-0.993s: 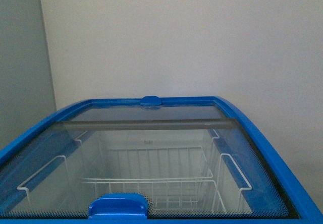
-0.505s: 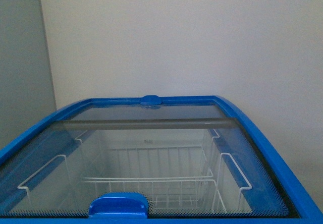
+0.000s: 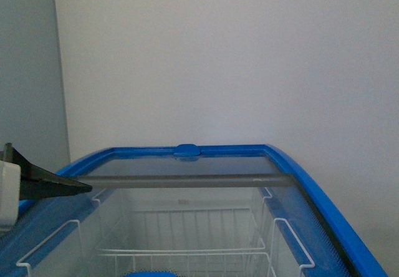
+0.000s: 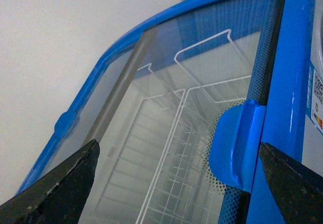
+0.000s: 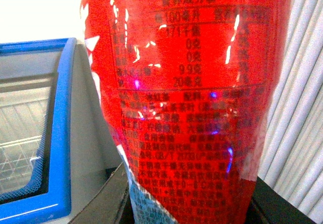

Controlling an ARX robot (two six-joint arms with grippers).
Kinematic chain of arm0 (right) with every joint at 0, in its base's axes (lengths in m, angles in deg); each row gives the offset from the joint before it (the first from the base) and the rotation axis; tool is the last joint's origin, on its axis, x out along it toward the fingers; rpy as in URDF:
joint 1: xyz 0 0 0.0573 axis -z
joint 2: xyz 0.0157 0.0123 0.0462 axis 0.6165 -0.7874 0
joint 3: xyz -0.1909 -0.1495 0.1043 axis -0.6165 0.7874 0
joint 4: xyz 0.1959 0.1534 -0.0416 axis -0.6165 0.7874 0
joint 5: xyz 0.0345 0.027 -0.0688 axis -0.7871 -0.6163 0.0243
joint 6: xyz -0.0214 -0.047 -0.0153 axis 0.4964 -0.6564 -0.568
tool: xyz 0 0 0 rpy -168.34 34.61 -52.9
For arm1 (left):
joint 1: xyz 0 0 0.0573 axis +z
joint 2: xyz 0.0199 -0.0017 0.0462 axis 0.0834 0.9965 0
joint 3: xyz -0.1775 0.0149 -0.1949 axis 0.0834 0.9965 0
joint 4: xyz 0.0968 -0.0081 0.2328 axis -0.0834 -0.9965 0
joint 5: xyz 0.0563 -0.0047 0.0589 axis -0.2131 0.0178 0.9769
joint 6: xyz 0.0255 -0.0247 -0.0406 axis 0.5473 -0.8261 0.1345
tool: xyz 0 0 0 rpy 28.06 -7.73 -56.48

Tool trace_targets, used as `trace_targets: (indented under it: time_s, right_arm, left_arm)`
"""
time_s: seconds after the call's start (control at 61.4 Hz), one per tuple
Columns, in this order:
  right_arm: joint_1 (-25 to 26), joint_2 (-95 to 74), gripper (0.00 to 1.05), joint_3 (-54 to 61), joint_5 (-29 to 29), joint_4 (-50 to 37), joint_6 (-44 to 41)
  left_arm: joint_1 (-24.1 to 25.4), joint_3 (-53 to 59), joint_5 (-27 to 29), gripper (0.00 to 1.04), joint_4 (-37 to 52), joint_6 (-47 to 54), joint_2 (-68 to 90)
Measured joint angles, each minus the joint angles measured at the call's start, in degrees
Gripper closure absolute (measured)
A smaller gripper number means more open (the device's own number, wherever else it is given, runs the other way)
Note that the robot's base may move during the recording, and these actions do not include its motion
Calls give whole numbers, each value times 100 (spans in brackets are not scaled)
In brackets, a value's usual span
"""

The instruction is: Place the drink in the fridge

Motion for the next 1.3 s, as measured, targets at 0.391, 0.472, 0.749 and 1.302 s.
trace_targets:
  time_s: [0.391,0.472,0.749,1.302]
  right_arm:
    - [0,0,67,0,0,0,-2]
    - [0,0,67,0,0,0,-2]
    - [0,0,67,0,0,0,0]
    - [0,0,67,0,-9,0,0]
  left_arm:
    - [-212,-1038,-26,8,-1443,1429,907]
    - [-232,-1165,31,8,-1460,1534,1054]
    - [-374,-1604,197,8,-1735,1786,1408]
    - [-754,-3654,1502,8,-1069,1423,2767]
